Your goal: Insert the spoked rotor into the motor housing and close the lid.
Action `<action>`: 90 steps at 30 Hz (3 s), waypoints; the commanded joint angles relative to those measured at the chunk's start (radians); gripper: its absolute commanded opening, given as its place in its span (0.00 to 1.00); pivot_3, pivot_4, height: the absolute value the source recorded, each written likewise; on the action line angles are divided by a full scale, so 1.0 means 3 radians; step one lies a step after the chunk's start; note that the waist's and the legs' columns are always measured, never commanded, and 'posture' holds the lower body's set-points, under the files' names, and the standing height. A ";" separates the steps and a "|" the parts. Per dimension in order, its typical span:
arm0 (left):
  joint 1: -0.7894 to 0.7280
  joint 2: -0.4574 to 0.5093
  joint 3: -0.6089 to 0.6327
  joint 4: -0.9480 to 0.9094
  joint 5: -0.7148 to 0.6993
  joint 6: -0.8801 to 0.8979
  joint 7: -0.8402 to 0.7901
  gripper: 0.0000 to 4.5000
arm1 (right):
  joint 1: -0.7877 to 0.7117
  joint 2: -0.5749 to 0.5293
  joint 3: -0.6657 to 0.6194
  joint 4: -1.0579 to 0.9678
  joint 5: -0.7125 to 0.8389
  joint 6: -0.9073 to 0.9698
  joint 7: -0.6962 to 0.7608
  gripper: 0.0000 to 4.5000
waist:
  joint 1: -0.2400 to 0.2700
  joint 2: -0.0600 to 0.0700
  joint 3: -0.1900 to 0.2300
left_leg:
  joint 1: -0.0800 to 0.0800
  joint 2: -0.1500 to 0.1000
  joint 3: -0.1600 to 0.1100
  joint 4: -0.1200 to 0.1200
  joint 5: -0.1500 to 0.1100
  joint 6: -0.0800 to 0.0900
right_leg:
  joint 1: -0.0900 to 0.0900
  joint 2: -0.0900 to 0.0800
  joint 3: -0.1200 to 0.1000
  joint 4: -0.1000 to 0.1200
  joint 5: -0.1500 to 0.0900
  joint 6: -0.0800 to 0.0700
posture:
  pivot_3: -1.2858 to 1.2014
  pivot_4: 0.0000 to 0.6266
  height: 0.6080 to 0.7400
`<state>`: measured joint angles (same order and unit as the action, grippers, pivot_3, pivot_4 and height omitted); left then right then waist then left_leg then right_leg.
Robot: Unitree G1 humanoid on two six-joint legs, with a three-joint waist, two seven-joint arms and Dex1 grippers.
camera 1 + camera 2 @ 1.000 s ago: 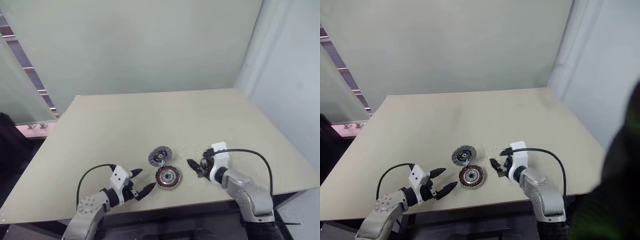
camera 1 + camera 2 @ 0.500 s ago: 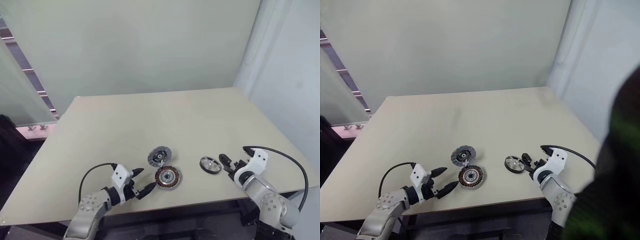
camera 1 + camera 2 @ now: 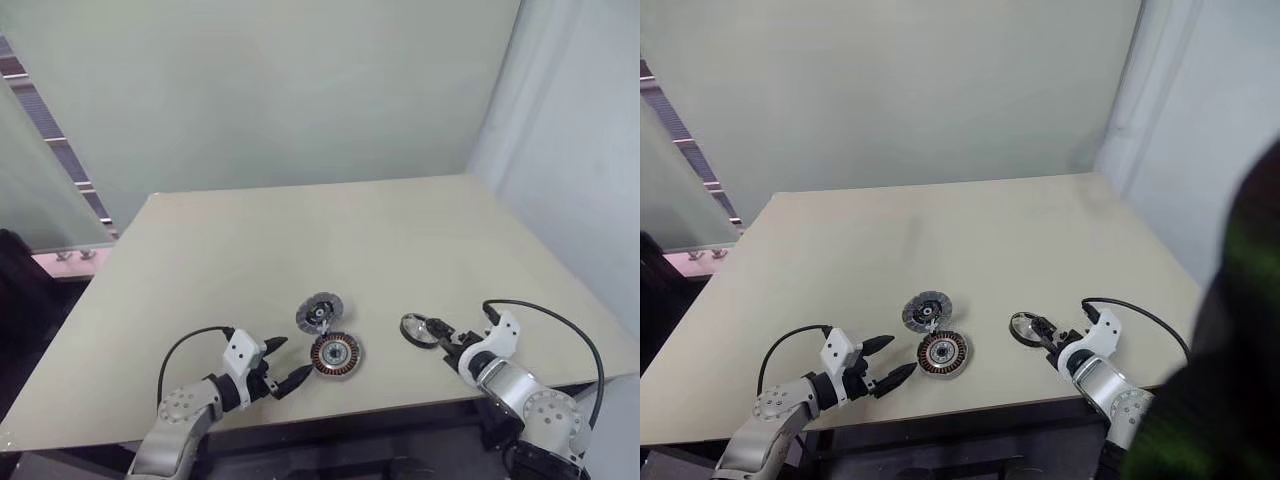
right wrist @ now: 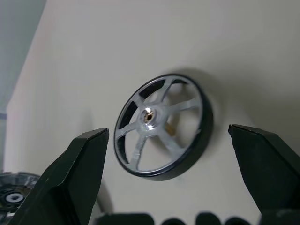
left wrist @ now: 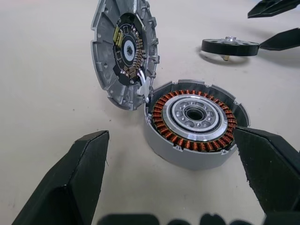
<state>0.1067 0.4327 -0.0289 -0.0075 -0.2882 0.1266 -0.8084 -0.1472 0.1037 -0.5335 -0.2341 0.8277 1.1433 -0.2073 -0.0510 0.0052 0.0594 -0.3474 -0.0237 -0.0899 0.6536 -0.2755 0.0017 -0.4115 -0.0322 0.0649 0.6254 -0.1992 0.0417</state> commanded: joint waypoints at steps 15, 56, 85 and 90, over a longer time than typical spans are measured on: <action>0.0016 0.0036 0.0041 -0.0108 -0.0003 -0.0049 0.0012 1.00 | -0.0168 0.0200 0.0178 0.0457 0.0278 -0.0196 -0.0121 0.99 | -0.0010 0.0000 0.0000 | 0.0002 0.0001 0.0002 -0.0006 0.0000 0.0001 | 0.0000 0.0000 0.0000 -0.0003 0.0000 0.0000 | 0.52 0.00 1.00; -0.0024 0.0080 0.0099 -0.0047 -0.0020 -0.0061 0.0020 1.00 | -0.0580 -0.0575 0.1384 0.0170 0.0371 0.0258 0.0826 0.09 | -0.0079 0.0000 -0.0003 | 0.0009 0.0000 0.0003 -0.0021 -0.0003 0.0005 | 0.0000 0.0000 0.0002 -0.0005 0.0001 0.0002 | 0.52 0.00 1.00; 0.0013 0.0140 0.0139 -0.0070 -0.0047 -0.0021 0.0016 1.00 | -0.0740 -0.0249 0.1542 0.0551 0.0196 0.0638 0.1010 0.09 | -0.0079 -0.0001 -0.0003 | 0.0003 -0.0002 -0.0004 -0.0021 -0.0003 0.0005 | -0.0004 0.0000 0.0000 -0.0004 0.0005 0.0009 | 0.52 0.00 1.00; 0.0023 0.0134 0.0139 -0.0080 -0.0047 -0.0020 0.0032 1.00 | -0.0717 -0.0262 0.1538 0.0599 0.0119 0.0639 0.1060 0.09 | -0.0079 -0.0001 -0.0003 | 0.0003 -0.0002 -0.0004 -0.0021 -0.0003 0.0005 | -0.0005 0.0000 -0.0001 -0.0003 0.0005 0.0009 | 0.52 0.00 1.00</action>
<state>0.1156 0.4668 -0.0128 -0.0062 -0.2906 0.1274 -0.8011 -0.3441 0.0205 -0.0670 -0.0427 0.8611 1.3479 0.0905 -0.0746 0.0049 0.0584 -0.3464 -0.0242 -0.0911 0.6473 -0.2763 0.0032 -0.4130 -0.0321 0.0646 0.6245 -0.1977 0.0443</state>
